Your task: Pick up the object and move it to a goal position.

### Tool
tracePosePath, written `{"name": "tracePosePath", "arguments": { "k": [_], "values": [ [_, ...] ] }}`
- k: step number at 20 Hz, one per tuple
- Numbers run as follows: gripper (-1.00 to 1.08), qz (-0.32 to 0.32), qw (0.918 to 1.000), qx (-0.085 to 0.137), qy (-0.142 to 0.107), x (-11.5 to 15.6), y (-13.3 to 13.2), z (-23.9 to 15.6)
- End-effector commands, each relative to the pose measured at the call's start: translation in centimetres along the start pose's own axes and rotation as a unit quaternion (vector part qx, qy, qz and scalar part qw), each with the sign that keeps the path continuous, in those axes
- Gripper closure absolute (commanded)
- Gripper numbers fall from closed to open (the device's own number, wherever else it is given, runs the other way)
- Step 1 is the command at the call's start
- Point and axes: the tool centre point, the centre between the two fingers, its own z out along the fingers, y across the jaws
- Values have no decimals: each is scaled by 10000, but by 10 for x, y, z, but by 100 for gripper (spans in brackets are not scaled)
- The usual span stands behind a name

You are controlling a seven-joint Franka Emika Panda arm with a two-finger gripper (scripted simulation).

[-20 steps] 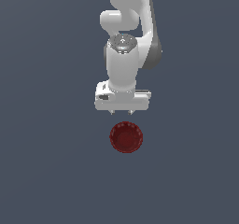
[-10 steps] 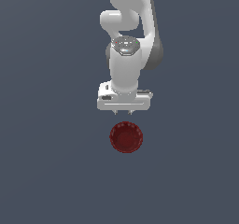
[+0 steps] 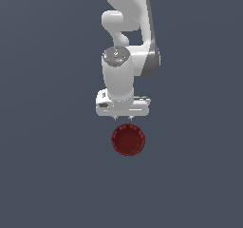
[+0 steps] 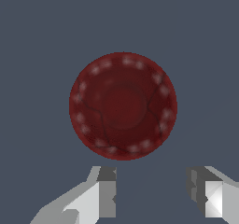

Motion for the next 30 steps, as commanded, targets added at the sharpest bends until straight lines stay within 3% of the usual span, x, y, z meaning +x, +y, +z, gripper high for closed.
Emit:
{"name": "tracePosePath", "arguments": {
  "k": [1, 10, 16, 23, 30],
  "values": [
    [-20, 105, 9998, 174, 6, 2, 5, 9],
    [-20, 698, 9924, 1002, 131, 10, 30, 51],
    [-20, 1063, 9842, 1397, 245, 14, 46, 72],
    [-20, 1308, 9774, 1627, 329, 15, 58, 85],
    [-20, 1336, 9767, 1646, 334, 15, 59, 88]
  ]
}}
